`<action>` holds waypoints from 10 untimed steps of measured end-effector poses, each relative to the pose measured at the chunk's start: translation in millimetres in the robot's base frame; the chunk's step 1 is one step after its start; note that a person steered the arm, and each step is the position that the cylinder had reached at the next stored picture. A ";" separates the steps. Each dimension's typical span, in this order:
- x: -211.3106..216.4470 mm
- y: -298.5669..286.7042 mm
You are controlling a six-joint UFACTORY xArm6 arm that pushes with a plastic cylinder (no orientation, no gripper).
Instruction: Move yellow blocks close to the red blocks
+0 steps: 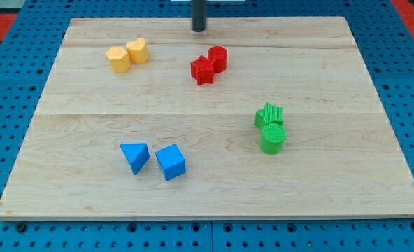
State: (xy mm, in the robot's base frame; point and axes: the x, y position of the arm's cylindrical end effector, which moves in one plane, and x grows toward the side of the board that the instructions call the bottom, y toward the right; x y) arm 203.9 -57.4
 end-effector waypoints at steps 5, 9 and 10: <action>69.1 -36.8; 96.6 -88.7; 95.0 -49.1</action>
State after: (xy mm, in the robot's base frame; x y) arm 298.9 -106.6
